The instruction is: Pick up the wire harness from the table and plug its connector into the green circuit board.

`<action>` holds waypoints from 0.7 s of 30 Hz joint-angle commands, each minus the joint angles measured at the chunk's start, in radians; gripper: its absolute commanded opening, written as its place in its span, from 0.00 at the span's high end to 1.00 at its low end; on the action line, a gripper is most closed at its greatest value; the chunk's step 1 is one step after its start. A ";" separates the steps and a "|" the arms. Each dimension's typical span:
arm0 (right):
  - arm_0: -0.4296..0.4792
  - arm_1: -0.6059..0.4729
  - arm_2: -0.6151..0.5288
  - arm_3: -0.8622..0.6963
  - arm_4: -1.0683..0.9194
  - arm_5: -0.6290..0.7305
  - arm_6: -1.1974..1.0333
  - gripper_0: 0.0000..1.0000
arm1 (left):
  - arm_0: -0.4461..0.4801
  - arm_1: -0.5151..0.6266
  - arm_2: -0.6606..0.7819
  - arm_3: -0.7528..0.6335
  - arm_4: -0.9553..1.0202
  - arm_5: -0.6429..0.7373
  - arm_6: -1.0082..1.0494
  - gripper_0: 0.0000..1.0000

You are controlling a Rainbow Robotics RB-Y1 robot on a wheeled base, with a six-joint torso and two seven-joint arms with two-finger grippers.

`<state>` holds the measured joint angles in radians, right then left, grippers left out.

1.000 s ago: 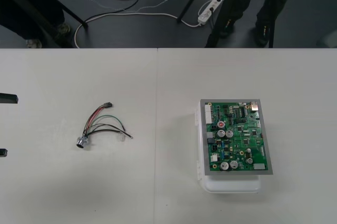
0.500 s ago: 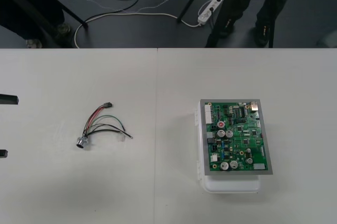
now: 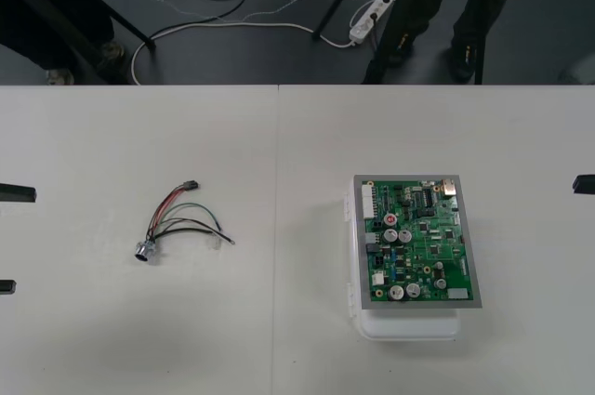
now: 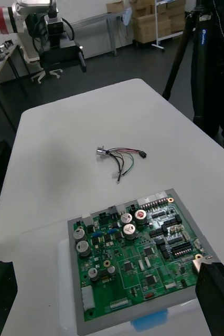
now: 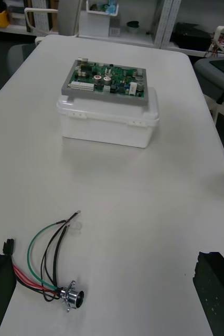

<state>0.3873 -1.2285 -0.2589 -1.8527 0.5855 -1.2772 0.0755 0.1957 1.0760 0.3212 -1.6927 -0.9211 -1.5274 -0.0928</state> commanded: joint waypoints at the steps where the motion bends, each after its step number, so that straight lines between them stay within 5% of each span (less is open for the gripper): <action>1: 0.028 -0.040 0.075 0.016 -0.047 0.015 0.118 0.00 | 0.036 0.028 -0.013 -0.041 -0.019 -0.043 0.084 0.00; 11: 0.001 -0.071 0.175 0.084 -0.151 0.013 0.337 0.00 | 0.125 0.055 -0.013 -0.165 -0.111 -0.008 0.127 0.00; 21: -0.188 -0.078 0.417 0.270 -0.239 -0.093 0.512 0.00 | 0.205 0.055 -0.013 -0.298 -0.243 0.147 0.288 0.00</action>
<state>0.2743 -1.2682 0.0836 -1.6142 0.3807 -1.3421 0.5203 0.3418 1.0865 0.3212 -1.9282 -1.1296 -1.4783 0.0351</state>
